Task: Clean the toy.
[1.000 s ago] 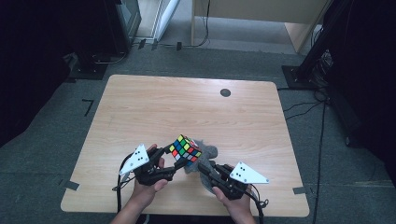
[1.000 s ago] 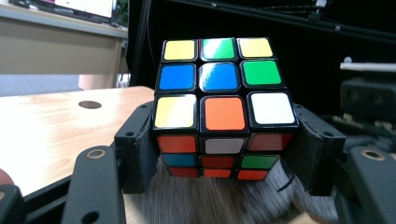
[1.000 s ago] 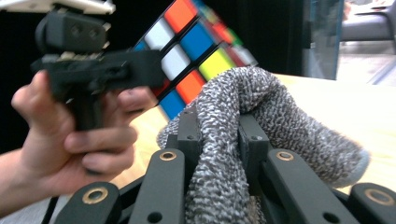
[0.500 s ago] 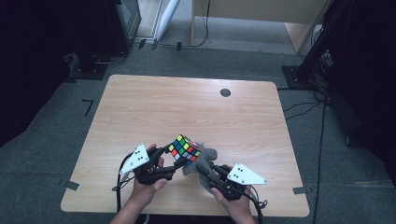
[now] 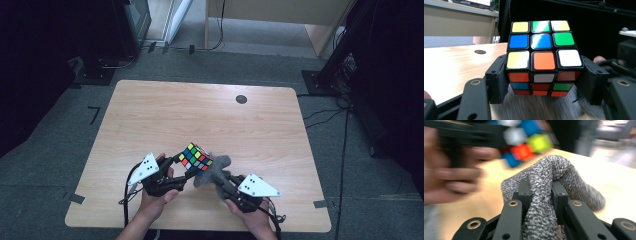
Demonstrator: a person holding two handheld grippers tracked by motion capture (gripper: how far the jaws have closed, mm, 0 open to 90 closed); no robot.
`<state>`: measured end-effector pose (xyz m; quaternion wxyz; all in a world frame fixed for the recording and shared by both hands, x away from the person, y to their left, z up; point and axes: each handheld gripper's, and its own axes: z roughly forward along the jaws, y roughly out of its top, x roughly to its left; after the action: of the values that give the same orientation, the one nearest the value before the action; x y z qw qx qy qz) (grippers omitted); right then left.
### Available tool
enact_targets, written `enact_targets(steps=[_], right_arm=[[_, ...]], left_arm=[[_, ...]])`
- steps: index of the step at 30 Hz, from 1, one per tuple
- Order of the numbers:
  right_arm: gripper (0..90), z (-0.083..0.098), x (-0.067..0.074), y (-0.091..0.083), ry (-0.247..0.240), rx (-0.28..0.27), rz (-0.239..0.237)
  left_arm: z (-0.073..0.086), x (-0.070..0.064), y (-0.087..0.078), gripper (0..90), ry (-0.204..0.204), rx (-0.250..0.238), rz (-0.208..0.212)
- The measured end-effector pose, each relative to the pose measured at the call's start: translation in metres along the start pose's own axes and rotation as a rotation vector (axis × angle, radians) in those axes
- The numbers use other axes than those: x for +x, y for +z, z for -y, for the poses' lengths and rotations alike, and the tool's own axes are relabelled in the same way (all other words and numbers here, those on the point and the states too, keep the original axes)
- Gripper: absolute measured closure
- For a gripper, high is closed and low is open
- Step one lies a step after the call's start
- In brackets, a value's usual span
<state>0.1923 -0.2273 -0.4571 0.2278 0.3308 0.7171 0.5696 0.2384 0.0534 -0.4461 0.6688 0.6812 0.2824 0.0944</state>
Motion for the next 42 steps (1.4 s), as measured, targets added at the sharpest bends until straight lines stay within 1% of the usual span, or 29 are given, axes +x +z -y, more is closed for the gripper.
enact_targets(steps=[1, 3, 4, 5, 6, 7, 8, 9, 10, 11, 12, 13, 14, 15, 17, 19, 20, 21, 23, 26, 29, 30, 33, 34, 36, 38, 40, 41, 42], right_arm=[[75.0, 0.002, -0.008, -0.001, 0.016, 0.014, 0.054], [73.9, 0.007, -0.019, -0.001, 0.056, 0.035, 0.100], [71.5, 0.011, -0.027, 0.001, 0.081, 0.075, 0.118], [68.8, 0.014, -0.031, 0.004, 0.095, 0.110, 0.121], [63.7, 0.018, -0.037, 0.007, 0.114, 0.156, 0.127], [58.2, 0.021, -0.042, 0.010, 0.130, 0.192, 0.143], [52.8, 0.024, -0.046, 0.011, 0.141, 0.208, 0.164], [46.7, 0.025, -0.049, 0.010, 0.154, 0.215, 0.187], [42.7, 0.024, -0.050, 0.009, 0.160, 0.221, 0.218], [41.6, 0.021, -0.051, 0.007, 0.151, 0.207, 0.245], [38.8, 0.017, -0.049, 0.003, 0.132, 0.171, 0.251], [36.5, 0.013, -0.046, 0.000, 0.106, 0.141, 0.249], [34.0, 0.008, -0.041, -0.002, 0.074, 0.113, 0.231], [32.3, 0.005, -0.036, -0.003, 0.036, 0.086, 0.204], [28.1, 0.001, -0.022, -0.002, -0.023, 0.054, 0.151], [26.5, 0.000, -0.010, 0.002, -0.068, 0.049, 0.114], [26.6, 0.000, -0.004, 0.004, -0.085, 0.059, 0.105], [26.9, 0.001, 0.000, 0.006, -0.100, 0.068, 0.105], [26.9, 0.002, 0.006, 0.009, -0.114, 0.070, 0.100], [26.3, 0.004, 0.010, 0.011, -0.117, 0.074, 0.087], [24.9, 0.006, 0.013, 0.013, -0.133, 0.072, 0.086], [25.0, 0.006, 0.014, 0.013, -0.138, 0.071, 0.086], [25.7, 0.006, 0.018, 0.016, -0.165, 0.076, 0.080], [26.1, 0.007, 0.019, 0.017, -0.178, 0.078, 0.083], [26.3, 0.008, 0.022, 0.018, -0.184, 0.086, 0.086], [26.8, 0.009, 0.023, 0.019, -0.189, 0.092, 0.105], [32.8, 0.009, 0.024, 0.018, -0.188, 0.089, 0.130], [37.0, 0.009, 0.023, 0.018, -0.187, 0.083, 0.130], [45.6, 0.010, 0.022, 0.017, -0.187, 0.081, 0.111]], left_arm=[[0.000, 0.000, 0.000, 34.3, 0.004, 0.003, 0.000], [0.001, -0.001, 0.002, 34.3, 0.007, 0.014, -0.002], [0.002, -0.001, 0.002, 34.3, 0.008, 0.018, -0.002], [0.002, -0.001, 0.003, 34.3, 0.008, 0.022, -0.002], [0.002, -0.001, 0.004, 34.3, 0.008, 0.029, -0.003], [0.003, 0.000, 0.004, 34.3, 0.005, 0.033, -0.007], [0.003, 0.000, 0.005, 34.3, 0.001, 0.040, -0.012], [0.003, 0.001, 0.005, 34.3, -0.003, 0.046, -0.015], [0.004, 0.002, 0.006, 34.3, -0.010, 0.045, -0.017], [0.004, 0.002, 0.006, 34.3, -0.013, 0.051, -0.019], [0.004, 0.003, 0.006, 34.3, -0.019, 0.053, -0.023], [0.004, 0.003, 0.006, 34.3, -0.025, 0.054, -0.025], [0.004, 0.004, 0.006, 34.3, -0.030, 0.060, -0.024], [0.004, 0.004, 0.007, 34.3, -0.037, 0.063, -0.025], [0.004, 0.003, 0.008, 34.3, -0.043, 0.075, -0.025], [0.004, 0.001, 0.010, 34.3, -0.053, 0.084, -0.029], [0.004, 0.000, 0.011, 34.3, -0.058, 0.093, -0.027], [0.004, -0.001, 0.012, 34.3, -0.067, 0.100, -0.023], [0.004, -0.003, 0.015, 34.3, -0.073, 0.114, -0.018], [0.005, -0.007, 0.019, 34.3, -0.083, 0.137, -0.004], [0.006, -0.011, 0.023, 34.3, -0.090, 0.161, -0.019], [0.007, -0.010, 0.023, 34.3, -0.097, 0.166, -0.017], [0.008, -0.012, 0.025, 34.3, -0.118, 0.169, -0.002], [0.008, -0.014, 0.026, 34.2, -0.114, 0.171, 0.002], [0.008, -0.017, 0.027, 34.2, -0.113, 0.172, 0.016], [0.008, -0.020, 0.028, 34.2, -0.114, 0.172, 0.028], [0.008, -0.021, 0.029, 34.2, -0.119, 0.174, 0.041], [0.008, -0.021, 0.029, 34.2, -0.122, 0.175, 0.043], [0.008, -0.021, 0.029, 34.2, -0.129, 0.172, 0.045]])
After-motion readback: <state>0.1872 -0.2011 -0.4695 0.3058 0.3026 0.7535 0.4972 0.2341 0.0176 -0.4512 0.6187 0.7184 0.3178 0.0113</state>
